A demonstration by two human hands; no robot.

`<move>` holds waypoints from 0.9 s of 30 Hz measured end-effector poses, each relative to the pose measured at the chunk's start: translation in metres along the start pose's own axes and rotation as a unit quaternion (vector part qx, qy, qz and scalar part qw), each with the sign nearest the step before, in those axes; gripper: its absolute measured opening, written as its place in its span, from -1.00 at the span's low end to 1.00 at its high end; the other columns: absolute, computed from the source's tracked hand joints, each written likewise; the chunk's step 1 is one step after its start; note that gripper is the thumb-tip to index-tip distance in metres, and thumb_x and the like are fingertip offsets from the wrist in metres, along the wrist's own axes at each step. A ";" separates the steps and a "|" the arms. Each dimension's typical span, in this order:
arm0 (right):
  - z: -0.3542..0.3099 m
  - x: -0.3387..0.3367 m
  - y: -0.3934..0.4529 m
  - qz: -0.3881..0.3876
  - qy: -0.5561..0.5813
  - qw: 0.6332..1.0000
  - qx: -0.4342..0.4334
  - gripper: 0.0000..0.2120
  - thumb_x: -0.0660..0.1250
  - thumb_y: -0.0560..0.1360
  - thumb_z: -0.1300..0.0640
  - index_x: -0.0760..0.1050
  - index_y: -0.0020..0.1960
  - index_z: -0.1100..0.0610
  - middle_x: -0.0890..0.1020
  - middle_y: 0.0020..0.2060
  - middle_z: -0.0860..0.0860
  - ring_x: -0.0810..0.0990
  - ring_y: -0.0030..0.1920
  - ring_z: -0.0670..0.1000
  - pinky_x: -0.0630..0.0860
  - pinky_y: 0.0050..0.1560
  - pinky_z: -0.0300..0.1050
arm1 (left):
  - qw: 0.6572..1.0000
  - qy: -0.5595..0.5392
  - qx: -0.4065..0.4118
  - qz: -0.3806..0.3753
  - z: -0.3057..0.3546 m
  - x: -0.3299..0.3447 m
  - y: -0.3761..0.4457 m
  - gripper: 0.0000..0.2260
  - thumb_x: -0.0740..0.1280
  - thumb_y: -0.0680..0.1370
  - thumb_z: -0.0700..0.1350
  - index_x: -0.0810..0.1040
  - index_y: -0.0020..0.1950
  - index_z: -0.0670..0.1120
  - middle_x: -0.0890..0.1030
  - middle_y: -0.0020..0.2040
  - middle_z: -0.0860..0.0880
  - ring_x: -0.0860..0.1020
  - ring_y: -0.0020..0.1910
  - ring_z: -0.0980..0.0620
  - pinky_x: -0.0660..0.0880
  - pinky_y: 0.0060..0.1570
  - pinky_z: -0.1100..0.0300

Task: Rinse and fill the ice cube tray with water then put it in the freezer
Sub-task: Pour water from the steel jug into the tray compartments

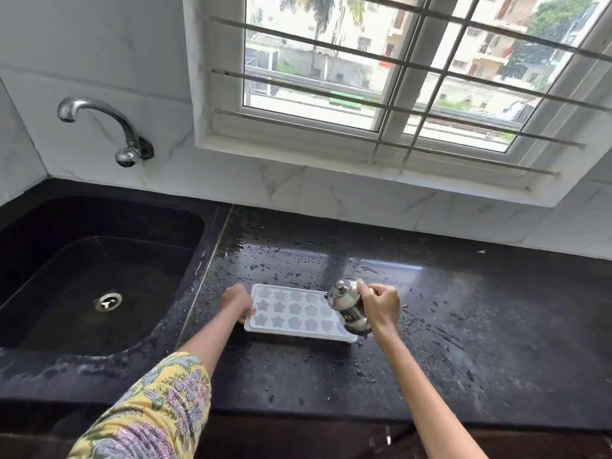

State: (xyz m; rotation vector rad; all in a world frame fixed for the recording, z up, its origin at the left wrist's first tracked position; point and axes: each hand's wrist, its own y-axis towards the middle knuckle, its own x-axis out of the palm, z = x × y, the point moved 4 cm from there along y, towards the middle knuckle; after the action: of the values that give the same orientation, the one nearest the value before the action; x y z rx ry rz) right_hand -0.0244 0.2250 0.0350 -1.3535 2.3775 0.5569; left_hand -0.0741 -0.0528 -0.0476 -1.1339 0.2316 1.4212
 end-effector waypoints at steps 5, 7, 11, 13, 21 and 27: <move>-0.005 -0.003 0.006 0.008 0.069 0.997 0.041 -0.65 0.37 0.38 0.10 0.41 -0.50 0.23 0.39 -0.57 0.07 0.33 -0.47 0.01 0.28 -0.37 -0.17 | 1.000 -0.006 0.000 0.002 0.000 0.000 -0.001 -0.77 0.36 0.52 -0.30 0.50 0.15 -0.37 0.63 0.08 -0.28 0.69 -0.10 -0.16 0.65 -0.19 0.04; -0.017 -0.005 0.008 0.009 0.111 0.993 0.048 -0.64 0.36 0.37 0.09 0.50 -0.37 0.40 0.47 -0.50 0.12 0.39 -0.41 0.03 0.35 -0.32 -0.10 | 1.000 -0.014 -0.003 -0.001 0.000 -0.001 -0.001 -0.76 0.36 0.51 -0.32 0.50 0.15 -0.39 0.61 0.10 -0.29 0.68 -0.06 -0.19 0.64 -0.22 -0.01; -0.048 -0.012 0.010 0.010 0.182 0.983 0.023 -0.64 0.37 0.37 0.12 0.49 -0.25 0.49 0.50 -0.42 0.13 0.41 -0.37 0.02 0.36 -0.30 -0.11 | 0.999 -0.029 -0.010 -0.010 0.003 0.000 -0.003 -0.77 0.35 0.50 -0.38 0.48 0.13 -0.41 0.56 0.16 -0.34 0.65 0.00 -0.25 0.62 -0.19 -0.09; -0.058 -0.011 0.009 0.002 0.187 0.982 0.014 -0.69 0.36 0.39 0.15 0.51 -0.31 0.43 0.47 -0.45 0.10 0.38 -0.39 0.01 0.34 -0.34 -0.15 | 1.000 -0.023 -0.006 -0.008 0.003 0.000 -0.004 -0.76 0.36 0.50 -0.36 0.48 0.14 -0.40 0.55 0.17 -0.33 0.64 0.01 -0.24 0.63 -0.13 -0.05; -0.041 0.012 -0.002 -0.017 0.094 0.995 0.000 -0.60 0.36 0.36 0.07 0.29 -0.56 0.10 0.31 -0.62 -0.01 0.26 -0.52 -0.03 0.22 -0.41 -0.20 | 0.999 -0.034 -0.002 0.005 -0.001 0.001 -0.001 -0.77 0.37 0.50 -0.35 0.51 0.13 -0.40 0.57 0.15 -0.32 0.64 0.02 -0.23 0.63 -0.11 -0.05; -0.024 0.024 -0.010 -0.032 0.008 0.999 -0.022 -0.54 0.37 0.42 0.15 0.26 -0.59 0.09 0.28 -0.66 -0.04 0.24 -0.56 -0.05 0.18 -0.45 -0.23 | 0.999 -0.053 -0.008 0.004 -0.002 0.002 0.001 -0.79 0.34 0.51 -0.37 0.50 0.13 -0.39 0.57 0.14 -0.31 0.64 0.01 -0.22 0.63 -0.12 -0.04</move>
State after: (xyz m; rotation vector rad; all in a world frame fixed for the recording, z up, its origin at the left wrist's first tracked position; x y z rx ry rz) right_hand -0.0299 0.1912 0.0427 -1.4530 2.3392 0.5854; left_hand -0.0737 -0.0531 -0.0499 -1.0691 0.1497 1.4871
